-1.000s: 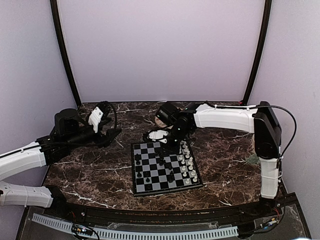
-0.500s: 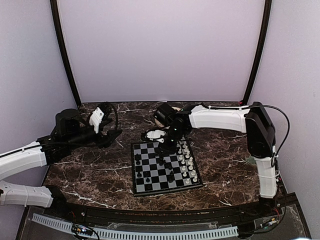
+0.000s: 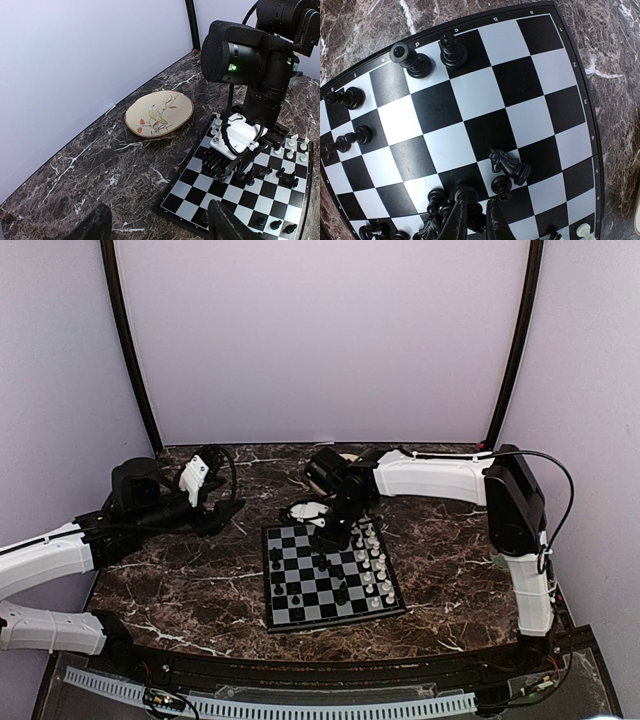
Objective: Set up the chess pieces on the board
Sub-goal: Pick up the king from the chessboard.
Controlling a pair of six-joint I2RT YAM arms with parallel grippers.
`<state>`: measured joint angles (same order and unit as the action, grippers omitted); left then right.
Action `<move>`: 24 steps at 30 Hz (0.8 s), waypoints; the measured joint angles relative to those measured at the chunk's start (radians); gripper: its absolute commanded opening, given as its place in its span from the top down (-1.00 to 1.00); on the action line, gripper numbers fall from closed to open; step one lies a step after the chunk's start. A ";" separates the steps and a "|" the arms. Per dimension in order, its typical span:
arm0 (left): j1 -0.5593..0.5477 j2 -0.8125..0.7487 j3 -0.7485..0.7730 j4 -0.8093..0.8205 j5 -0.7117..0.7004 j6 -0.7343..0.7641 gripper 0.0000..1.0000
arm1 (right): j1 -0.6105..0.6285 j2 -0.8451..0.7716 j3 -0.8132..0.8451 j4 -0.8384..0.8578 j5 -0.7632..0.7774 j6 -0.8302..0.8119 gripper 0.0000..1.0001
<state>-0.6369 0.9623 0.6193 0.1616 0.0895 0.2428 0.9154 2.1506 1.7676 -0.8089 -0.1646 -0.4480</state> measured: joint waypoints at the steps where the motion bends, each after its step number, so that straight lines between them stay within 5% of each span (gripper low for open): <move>1: 0.000 0.001 0.000 0.000 0.000 0.000 -0.35 | 0.000 0.000 0.002 -0.003 -0.005 0.000 0.83; 24: 0.008 0.002 0.000 -0.047 -0.007 0.008 -0.35 | 0.127 0.043 0.281 -0.070 -0.108 -0.010 0.83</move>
<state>-0.6285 0.9646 0.6193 0.1150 0.0822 0.2512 1.0428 2.1937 2.0487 -0.8787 -0.2722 -0.4580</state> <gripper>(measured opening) 0.675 0.090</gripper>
